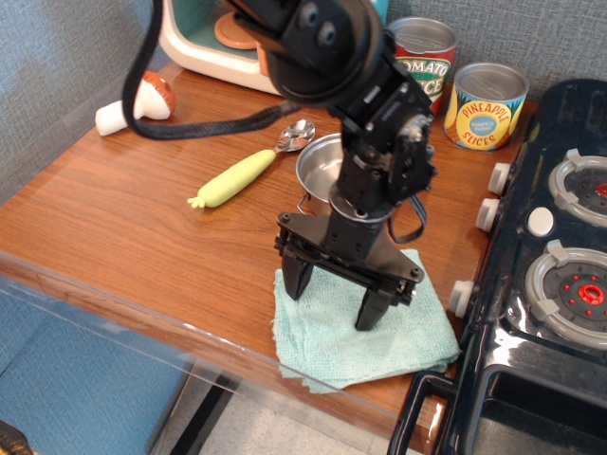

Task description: Slide the cloth left in front of the spatula and pot.

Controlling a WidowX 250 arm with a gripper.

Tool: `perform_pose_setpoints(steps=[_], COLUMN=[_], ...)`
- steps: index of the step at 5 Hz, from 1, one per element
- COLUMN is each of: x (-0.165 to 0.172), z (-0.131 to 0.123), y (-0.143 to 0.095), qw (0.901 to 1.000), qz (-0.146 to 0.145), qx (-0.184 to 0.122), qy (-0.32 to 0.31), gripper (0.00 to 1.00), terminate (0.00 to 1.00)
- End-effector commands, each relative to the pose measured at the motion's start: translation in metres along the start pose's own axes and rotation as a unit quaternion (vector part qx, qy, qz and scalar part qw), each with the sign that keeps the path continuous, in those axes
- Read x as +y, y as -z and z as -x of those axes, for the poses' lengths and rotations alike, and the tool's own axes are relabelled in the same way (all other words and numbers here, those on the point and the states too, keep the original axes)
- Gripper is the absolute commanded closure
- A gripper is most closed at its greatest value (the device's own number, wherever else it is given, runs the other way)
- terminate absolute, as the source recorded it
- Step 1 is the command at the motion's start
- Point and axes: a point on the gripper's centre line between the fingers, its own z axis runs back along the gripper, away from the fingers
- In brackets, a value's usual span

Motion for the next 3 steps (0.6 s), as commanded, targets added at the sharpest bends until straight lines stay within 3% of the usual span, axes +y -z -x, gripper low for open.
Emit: perform_pose_setpoints(steps=[1,3], x=[0.089,0.151], z=[-0.016,-0.017], y=[0.002,-0.002], qw=[0.9969,0.9920], qz=[-0.024,-0.032], qx=[0.001,0.023], qy=[-0.075,-0.120], gripper=[0.00,0.00], terminate=[0.00,0.00])
